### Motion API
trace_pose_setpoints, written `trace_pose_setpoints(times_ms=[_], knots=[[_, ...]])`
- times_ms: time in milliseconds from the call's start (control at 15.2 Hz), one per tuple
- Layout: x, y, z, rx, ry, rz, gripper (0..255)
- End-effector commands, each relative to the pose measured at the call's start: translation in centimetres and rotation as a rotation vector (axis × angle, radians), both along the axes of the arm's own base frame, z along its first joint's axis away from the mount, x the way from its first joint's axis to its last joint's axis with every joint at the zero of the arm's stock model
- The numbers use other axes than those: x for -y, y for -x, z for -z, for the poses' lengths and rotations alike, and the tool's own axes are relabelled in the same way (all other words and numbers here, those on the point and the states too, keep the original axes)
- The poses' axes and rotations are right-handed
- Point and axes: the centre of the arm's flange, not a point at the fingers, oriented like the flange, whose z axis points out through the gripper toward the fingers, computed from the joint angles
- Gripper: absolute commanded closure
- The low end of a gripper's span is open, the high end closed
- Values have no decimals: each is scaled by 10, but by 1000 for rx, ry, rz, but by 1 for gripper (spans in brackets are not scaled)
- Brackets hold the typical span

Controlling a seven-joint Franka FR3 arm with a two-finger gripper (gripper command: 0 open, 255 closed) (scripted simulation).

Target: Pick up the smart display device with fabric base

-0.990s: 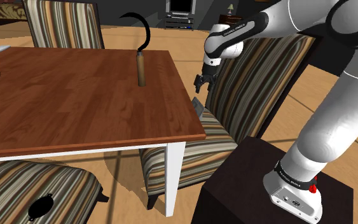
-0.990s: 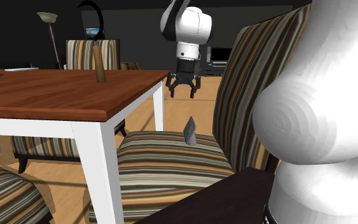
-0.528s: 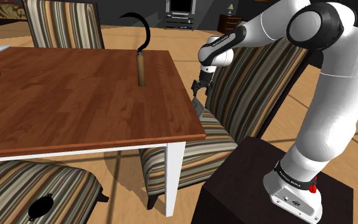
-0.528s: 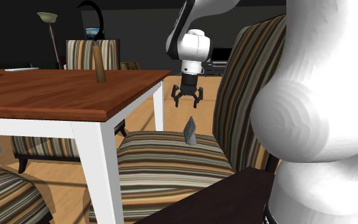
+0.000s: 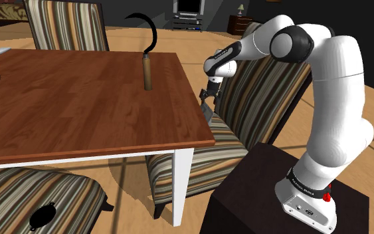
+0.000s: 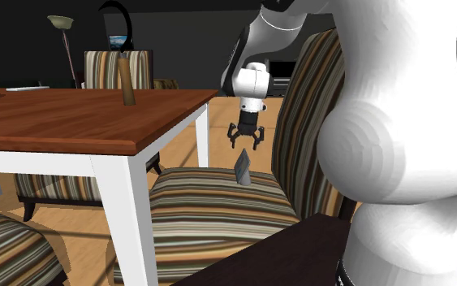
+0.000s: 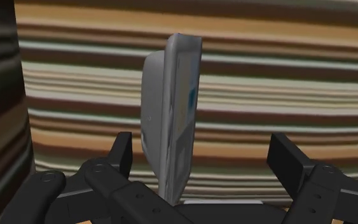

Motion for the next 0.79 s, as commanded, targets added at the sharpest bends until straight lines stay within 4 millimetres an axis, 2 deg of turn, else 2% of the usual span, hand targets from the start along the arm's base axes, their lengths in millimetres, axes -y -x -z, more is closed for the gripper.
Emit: trace_pose_setpoints(times_ms=[0,462,660,726], knots=[[17,-10,20,-6,-5,30,0],[17,-10,57,-6,-5,30,0],[17,-10,60,-6,-5,30,0],[18,-11,60,-6,-5,30,255]])
